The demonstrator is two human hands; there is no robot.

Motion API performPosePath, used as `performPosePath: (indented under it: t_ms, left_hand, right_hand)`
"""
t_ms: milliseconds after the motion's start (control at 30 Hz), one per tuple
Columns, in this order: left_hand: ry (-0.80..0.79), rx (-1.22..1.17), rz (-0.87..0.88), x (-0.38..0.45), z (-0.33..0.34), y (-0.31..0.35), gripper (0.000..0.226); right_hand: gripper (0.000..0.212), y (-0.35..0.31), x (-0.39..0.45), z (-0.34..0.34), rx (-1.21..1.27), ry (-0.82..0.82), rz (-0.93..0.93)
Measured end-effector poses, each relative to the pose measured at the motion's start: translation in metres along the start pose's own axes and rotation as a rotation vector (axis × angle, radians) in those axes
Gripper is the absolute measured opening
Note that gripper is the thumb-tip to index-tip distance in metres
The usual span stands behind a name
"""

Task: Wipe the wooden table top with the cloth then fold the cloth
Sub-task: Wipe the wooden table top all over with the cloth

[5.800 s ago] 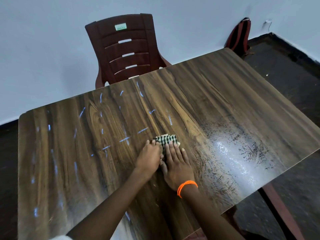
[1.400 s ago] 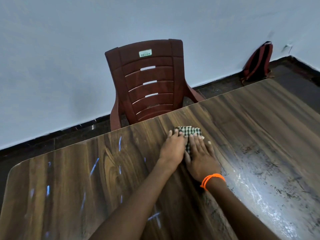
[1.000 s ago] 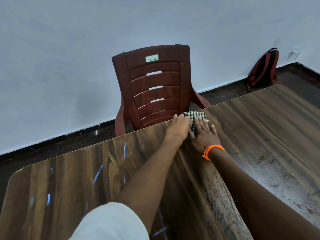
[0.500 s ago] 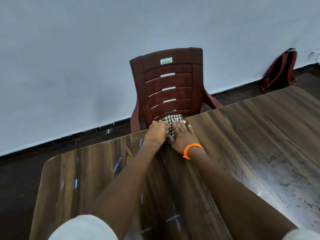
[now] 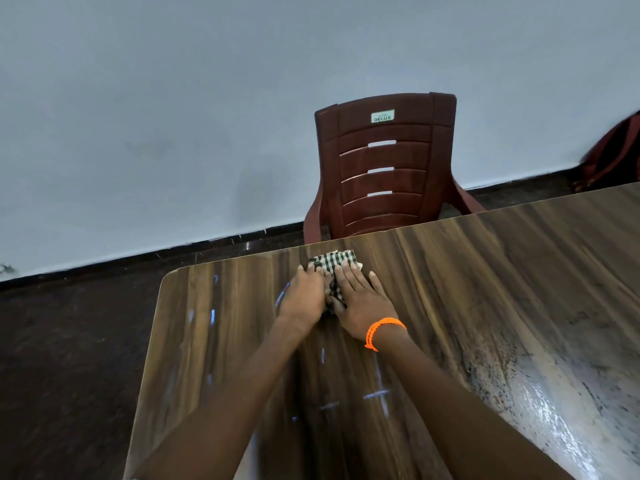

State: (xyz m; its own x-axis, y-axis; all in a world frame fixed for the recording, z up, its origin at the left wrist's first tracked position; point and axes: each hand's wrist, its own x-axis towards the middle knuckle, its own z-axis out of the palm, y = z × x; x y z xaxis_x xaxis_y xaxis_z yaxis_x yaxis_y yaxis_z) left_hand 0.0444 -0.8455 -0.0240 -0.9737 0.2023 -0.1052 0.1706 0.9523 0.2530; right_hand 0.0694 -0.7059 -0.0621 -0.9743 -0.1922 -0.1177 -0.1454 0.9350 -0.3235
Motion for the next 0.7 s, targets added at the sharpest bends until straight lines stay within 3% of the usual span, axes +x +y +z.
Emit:
performPosePath:
  t_ms: [133,233,333,700]
  left_hand:
    - [-0.006,0.019,0.103,-0.017,0.014,0.029,0.041]
    - [0.039,0.004,0.150,-0.010,0.017,0.051,0.030]
    - [0.044,-0.085,0.083,0.006,0.010,0.056,0.023]
    - [0.018,-0.072,-0.074,0.001,-0.015,-0.025,0.019]
  right_hand:
    - [0.068,0.024,-0.037,-0.002,-0.045,0.030,0.055]
    - [0.070,0.043,-0.043,-0.010,-0.059,0.021,0.117]
    - [0.069,0.049,-0.024,-0.017,-0.071,-0.006,0.158]
    - [0.066,-0.029,0.016,0.006,-0.022,-0.016,-0.007]
